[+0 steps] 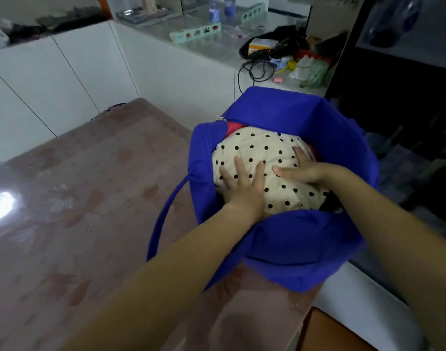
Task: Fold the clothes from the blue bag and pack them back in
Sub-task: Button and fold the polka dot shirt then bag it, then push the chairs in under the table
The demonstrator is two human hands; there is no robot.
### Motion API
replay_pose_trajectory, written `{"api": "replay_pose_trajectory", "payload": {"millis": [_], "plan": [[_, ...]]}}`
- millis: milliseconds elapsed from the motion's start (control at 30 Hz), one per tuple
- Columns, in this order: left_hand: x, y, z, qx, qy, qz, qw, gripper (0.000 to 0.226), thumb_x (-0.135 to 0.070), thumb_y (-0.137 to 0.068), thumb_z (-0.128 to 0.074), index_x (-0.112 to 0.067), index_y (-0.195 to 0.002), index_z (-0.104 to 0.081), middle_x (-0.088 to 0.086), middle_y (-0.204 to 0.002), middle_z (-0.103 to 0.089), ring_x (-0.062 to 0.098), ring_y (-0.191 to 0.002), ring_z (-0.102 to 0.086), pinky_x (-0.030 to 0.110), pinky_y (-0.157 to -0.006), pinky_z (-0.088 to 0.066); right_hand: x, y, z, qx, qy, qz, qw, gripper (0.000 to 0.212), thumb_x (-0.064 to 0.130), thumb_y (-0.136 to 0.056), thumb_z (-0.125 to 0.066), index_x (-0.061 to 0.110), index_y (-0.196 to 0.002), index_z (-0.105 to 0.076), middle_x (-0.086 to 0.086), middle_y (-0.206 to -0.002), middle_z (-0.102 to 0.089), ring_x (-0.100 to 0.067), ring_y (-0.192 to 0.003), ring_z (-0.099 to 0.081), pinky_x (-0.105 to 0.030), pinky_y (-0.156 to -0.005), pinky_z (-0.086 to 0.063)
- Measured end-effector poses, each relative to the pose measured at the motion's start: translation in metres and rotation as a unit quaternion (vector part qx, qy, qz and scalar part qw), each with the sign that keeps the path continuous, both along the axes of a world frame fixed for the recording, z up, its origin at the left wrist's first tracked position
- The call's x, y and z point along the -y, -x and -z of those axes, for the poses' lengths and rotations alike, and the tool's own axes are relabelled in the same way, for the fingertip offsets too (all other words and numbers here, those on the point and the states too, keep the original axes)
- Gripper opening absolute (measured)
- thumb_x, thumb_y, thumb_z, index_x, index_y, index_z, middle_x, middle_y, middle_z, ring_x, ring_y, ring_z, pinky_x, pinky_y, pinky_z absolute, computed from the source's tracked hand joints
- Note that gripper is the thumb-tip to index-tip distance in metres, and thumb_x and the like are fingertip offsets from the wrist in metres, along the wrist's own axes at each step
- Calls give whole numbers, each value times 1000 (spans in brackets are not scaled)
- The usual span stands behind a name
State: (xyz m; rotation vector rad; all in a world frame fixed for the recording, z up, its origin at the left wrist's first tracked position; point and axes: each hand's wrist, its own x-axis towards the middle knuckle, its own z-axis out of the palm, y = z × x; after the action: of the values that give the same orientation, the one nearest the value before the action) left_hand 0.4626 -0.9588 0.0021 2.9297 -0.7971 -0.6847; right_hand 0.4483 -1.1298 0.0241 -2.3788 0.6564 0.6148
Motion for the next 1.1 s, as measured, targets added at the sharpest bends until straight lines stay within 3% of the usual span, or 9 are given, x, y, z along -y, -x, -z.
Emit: {"api": "replay_pose_trajectory", "payload": {"millis": [167, 267, 367, 467, 567, 667, 800, 967, 1100], "plan": [[-16, -3, -26, -75, 26, 7, 997, 106, -47, -83, -63, -36, -144, 23, 11, -147, 40, 49, -136, 22, 65, -111, -7, -8, 7, -12, 26, 28, 2, 999, 107, 73, -76, -50, 24, -150, 9, 0, -159, 11, -25, -146, 2, -43, -117, -8], [-50, 7, -67, -68, 109, 63, 990, 99, -64, -78, -58, -22, -151, -5, 8, -159, -4, 28, -144, -12, 41, -116, -20, -27, 34, -45, 91, 37, -36, 994, 87, 65, -83, -50, 23, -151, -14, -4, -158, -14, -25, -144, -17, -40, -116, -19], [-103, 44, -96, -26, 267, 80, 960, 75, -55, -82, -59, -24, -145, -32, -7, -149, -37, 8, -134, -36, 25, -109, -32, -57, 88, -74, 221, 6, -37, 975, 70, 55, -81, -59, 27, -142, -38, -2, -145, -42, -16, -129, -44, -35, -108, -36], [-174, 99, -97, -42, 401, 54, 913, 58, -51, -81, -65, -31, -133, -48, -17, -130, -54, -9, -117, -48, 12, -98, -40, -99, 167, -86, 366, 25, -41, 929, 67, 57, -76, -58, 32, -137, -43, 10, -134, -53, -3, -119, -50, -28, -102, -42], [-253, 154, -69, -68, 420, 14, 905, 56, -67, -68, -60, -45, -119, -52, -27, -114, -62, -12, -109, -54, 7, -89, -42, -153, 251, -70, 430, -30, -11, 902, 61, 64, -78, -57, 36, -132, -48, 17, -125, -57, 2, -113, -55, -23, -95, -47], [-330, 213, -27, -84, 373, -4, 924, 66, -91, -58, -45, -55, -113, -50, -41, -114, -53, -16, -104, -54, 6, -80, -44, -222, 333, -29, 417, -81, 40, 904, 62, 78, -68, -54, 50, -123, -49, 21, -117, -61, 1, -106, -60, -28, -91, -49], [-410, 294, 9, -143, 363, -6, 921, 70, -93, -56, -42, -55, -114, -50, -45, -112, -49, -13, -98, -58, 3, -75, -42, -327, 423, 19, 360, -112, 72, 923, 61, 91, -54, -49, 74, -112, -37, 38, -117, -53, 7, -99, -61, -25, -85, -52], [-489, 371, 20, -178, 338, -34, 924, 78, -96, -52, -40, -54, -118, -39, -44, -111, -49, -14, -101, -55, 9, -85, -44, -427, 498, 12, 282, -102, 33, 953, 55, 51, -79, -60, 70, -115, -23, 40, -119, -42, 20, -103, -47, -6, -82, -45], [-542, 414, 10, -203, 330, -69, 919, 77, -94, -51, -44, -56, -118, -40, -40, -107, -56, -13, -102, -55, 17, -90, -47, -473, 535, -6, 273, -106, 30, 956, 54, 58, -74, -54, 67, -115, -20, 38, -114, -44, 21, -100, -48, -5, -77, -45]]}}
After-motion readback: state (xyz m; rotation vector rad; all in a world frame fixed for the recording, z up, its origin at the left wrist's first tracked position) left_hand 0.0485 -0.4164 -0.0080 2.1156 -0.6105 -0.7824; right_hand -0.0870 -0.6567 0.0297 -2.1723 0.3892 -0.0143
